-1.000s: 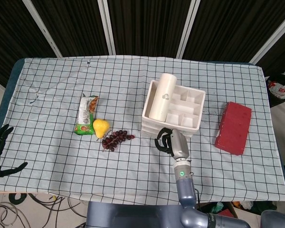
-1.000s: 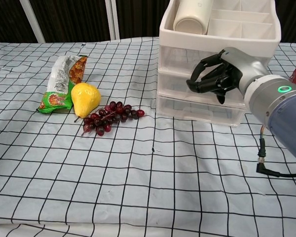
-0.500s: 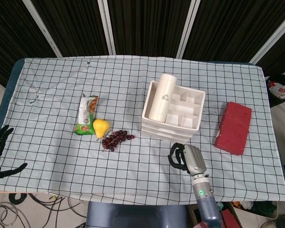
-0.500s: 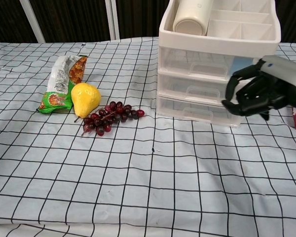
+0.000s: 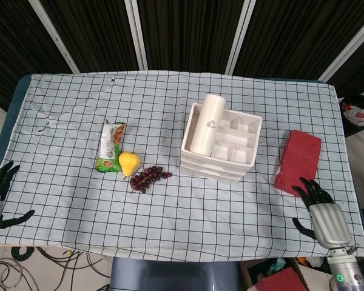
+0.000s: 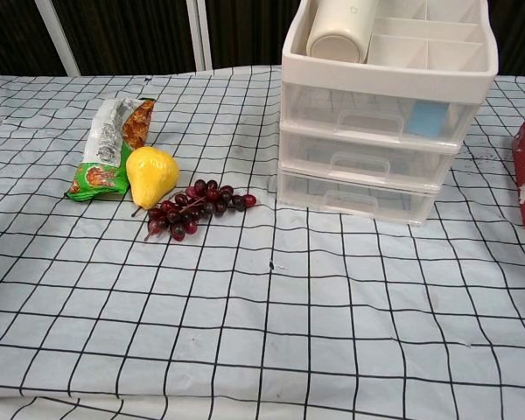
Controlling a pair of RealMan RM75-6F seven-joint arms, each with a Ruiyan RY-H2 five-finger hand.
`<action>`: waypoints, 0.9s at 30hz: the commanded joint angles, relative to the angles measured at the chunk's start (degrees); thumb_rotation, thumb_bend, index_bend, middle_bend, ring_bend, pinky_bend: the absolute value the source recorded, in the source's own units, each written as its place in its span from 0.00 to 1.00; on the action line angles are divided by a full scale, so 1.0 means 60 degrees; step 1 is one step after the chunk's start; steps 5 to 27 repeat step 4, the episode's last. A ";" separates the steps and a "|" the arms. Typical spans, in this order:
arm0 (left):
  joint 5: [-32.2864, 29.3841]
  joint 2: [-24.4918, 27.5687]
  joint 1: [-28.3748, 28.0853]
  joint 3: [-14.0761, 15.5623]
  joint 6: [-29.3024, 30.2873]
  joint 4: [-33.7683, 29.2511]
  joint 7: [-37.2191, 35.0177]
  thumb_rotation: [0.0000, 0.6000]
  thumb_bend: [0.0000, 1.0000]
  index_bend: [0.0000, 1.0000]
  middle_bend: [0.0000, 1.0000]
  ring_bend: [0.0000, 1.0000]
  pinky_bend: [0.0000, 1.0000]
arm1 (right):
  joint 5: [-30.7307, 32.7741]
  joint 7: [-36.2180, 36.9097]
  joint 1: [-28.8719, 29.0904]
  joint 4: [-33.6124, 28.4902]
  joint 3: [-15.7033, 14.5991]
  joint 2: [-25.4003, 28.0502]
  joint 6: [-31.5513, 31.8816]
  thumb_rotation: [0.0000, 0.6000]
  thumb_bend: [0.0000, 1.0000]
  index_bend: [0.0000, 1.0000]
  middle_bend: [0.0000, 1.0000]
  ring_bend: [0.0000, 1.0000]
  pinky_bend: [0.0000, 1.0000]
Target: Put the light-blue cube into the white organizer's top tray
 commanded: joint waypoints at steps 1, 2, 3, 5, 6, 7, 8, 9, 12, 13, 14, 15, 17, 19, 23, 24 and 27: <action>-0.0036 -0.0026 0.0000 -0.0002 -0.0017 0.0047 0.0170 1.00 0.02 0.00 0.00 0.00 0.00 | -0.0278 0.0375 -0.0371 0.0714 0.0054 0.0131 0.0685 1.00 0.19 0.00 0.00 0.00 0.17; -0.0055 -0.0031 -0.0005 -0.0006 -0.0032 0.0050 0.0197 1.00 0.02 0.00 0.00 0.00 0.00 | -0.0293 0.0503 -0.0407 0.0777 0.0103 0.0081 0.0782 1.00 0.19 0.00 0.00 0.00 0.17; -0.0073 -0.0035 -0.0009 -0.0011 -0.0046 0.0050 0.0222 1.00 0.02 0.00 0.00 0.00 0.00 | -0.0316 0.0596 -0.0430 0.0833 0.0143 0.0037 0.0852 1.00 0.19 0.00 0.00 0.00 0.17; -0.0101 -0.0039 -0.0016 -0.0021 -0.0065 0.0055 0.0258 1.00 0.02 0.00 0.00 0.00 0.00 | -0.0379 0.0673 -0.0446 0.0925 0.0217 -0.0031 0.0967 1.00 0.19 0.00 0.00 0.00 0.17; -0.0101 -0.0039 -0.0016 -0.0021 -0.0065 0.0055 0.0258 1.00 0.02 0.00 0.00 0.00 0.00 | -0.0379 0.0673 -0.0446 0.0925 0.0217 -0.0031 0.0967 1.00 0.19 0.00 0.00 0.00 0.17; -0.0101 -0.0039 -0.0016 -0.0021 -0.0065 0.0055 0.0258 1.00 0.02 0.00 0.00 0.00 0.00 | -0.0379 0.0673 -0.0446 0.0925 0.0217 -0.0031 0.0967 1.00 0.19 0.00 0.00 0.00 0.17; -0.0101 -0.0039 -0.0016 -0.0021 -0.0065 0.0055 0.0258 1.00 0.02 0.00 0.00 0.00 0.00 | -0.0379 0.0673 -0.0446 0.0925 0.0217 -0.0031 0.0967 1.00 0.19 0.00 0.00 0.00 0.17; -0.0101 -0.0039 -0.0016 -0.0021 -0.0065 0.0055 0.0258 1.00 0.02 0.00 0.00 0.00 0.00 | -0.0379 0.0673 -0.0446 0.0925 0.0217 -0.0031 0.0967 1.00 0.19 0.00 0.00 0.00 0.17; -0.0101 -0.0039 -0.0016 -0.0021 -0.0065 0.0055 0.0258 1.00 0.02 0.00 0.00 0.00 0.00 | -0.0379 0.0673 -0.0446 0.0925 0.0217 -0.0031 0.0967 1.00 0.19 0.00 0.00 0.00 0.17; -0.0101 -0.0039 -0.0016 -0.0021 -0.0065 0.0055 0.0258 1.00 0.02 0.00 0.00 0.00 0.00 | -0.0379 0.0673 -0.0446 0.0925 0.0217 -0.0031 0.0967 1.00 0.19 0.00 0.00 0.00 0.17; -0.0101 -0.0039 -0.0016 -0.0021 -0.0065 0.0055 0.0258 1.00 0.02 0.00 0.00 0.00 0.00 | -0.0379 0.0673 -0.0446 0.0925 0.0217 -0.0031 0.0967 1.00 0.19 0.00 0.00 0.00 0.17; -0.0101 -0.0039 -0.0016 -0.0021 -0.0065 0.0055 0.0258 1.00 0.02 0.00 0.00 0.00 0.00 | -0.0379 0.0673 -0.0446 0.0925 0.0217 -0.0031 0.0967 1.00 0.19 0.00 0.00 0.00 0.17; -0.0101 -0.0039 -0.0016 -0.0021 -0.0065 0.0055 0.0258 1.00 0.02 0.00 0.00 0.00 0.00 | -0.0379 0.0673 -0.0446 0.0925 0.0217 -0.0031 0.0967 1.00 0.19 0.00 0.00 0.00 0.17; -0.0101 -0.0039 -0.0016 -0.0021 -0.0065 0.0055 0.0258 1.00 0.02 0.00 0.00 0.00 0.00 | -0.0379 0.0673 -0.0446 0.0925 0.0217 -0.0031 0.0967 1.00 0.19 0.00 0.00 0.00 0.17; -0.0101 -0.0039 -0.0016 -0.0021 -0.0065 0.0055 0.0258 1.00 0.02 0.00 0.00 0.00 0.00 | -0.0379 0.0673 -0.0446 0.0925 0.0217 -0.0031 0.0967 1.00 0.19 0.00 0.00 0.00 0.17; -0.0101 -0.0039 -0.0016 -0.0021 -0.0065 0.0055 0.0258 1.00 0.02 0.00 0.00 0.00 0.00 | -0.0379 0.0673 -0.0446 0.0925 0.0217 -0.0031 0.0967 1.00 0.19 0.00 0.00 0.00 0.17; -0.0101 -0.0039 -0.0016 -0.0021 -0.0065 0.0055 0.0258 1.00 0.02 0.00 0.00 0.00 0.00 | -0.0379 0.0673 -0.0446 0.0925 0.0217 -0.0031 0.0967 1.00 0.19 0.00 0.00 0.00 0.17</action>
